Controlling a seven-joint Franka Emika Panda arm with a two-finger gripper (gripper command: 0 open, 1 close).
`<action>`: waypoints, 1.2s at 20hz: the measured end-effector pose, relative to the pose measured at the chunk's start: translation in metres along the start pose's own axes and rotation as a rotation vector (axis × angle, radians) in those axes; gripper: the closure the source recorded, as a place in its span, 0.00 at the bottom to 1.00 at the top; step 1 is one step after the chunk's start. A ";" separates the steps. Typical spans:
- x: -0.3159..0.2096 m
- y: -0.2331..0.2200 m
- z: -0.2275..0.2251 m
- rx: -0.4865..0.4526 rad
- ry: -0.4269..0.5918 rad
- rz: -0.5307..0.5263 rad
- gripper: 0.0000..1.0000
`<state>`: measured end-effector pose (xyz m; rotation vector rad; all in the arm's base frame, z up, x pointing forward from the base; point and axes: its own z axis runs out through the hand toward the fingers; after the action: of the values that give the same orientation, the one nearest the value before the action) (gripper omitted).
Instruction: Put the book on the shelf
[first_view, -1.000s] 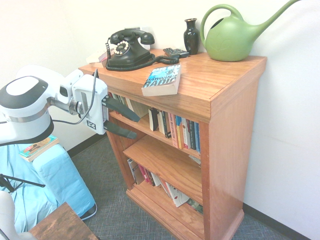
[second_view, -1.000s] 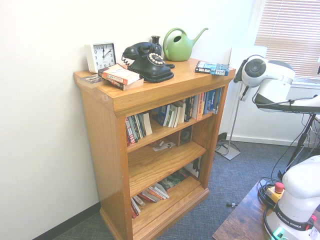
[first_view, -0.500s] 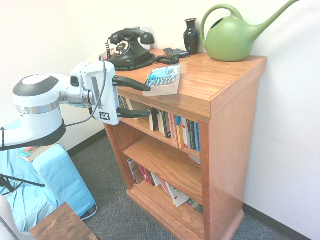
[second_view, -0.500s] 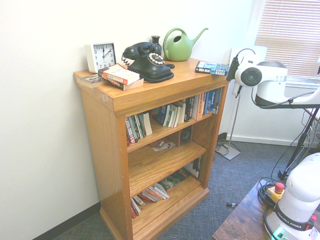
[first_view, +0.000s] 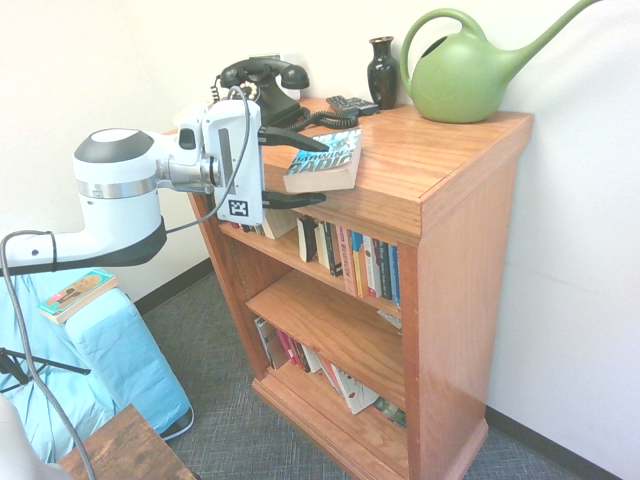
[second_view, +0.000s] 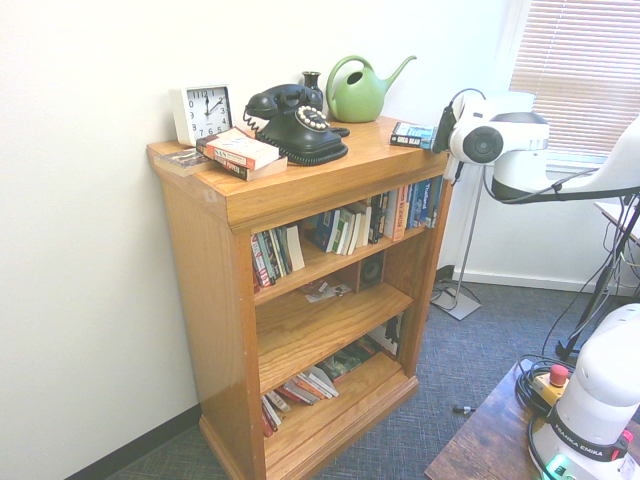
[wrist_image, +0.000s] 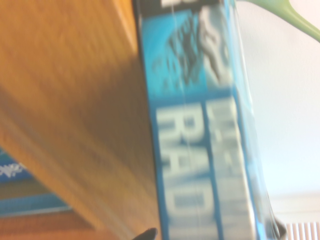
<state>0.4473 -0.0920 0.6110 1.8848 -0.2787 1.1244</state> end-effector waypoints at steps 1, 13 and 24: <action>0.003 -0.003 0.004 0.000 0.000 -0.002 0.00; 0.006 0.000 0.021 -0.017 -0.016 0.002 1.00; 0.002 -0.001 0.026 -0.026 -0.030 0.007 1.00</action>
<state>0.4643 -0.1120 0.6073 1.8801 -0.3156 1.0931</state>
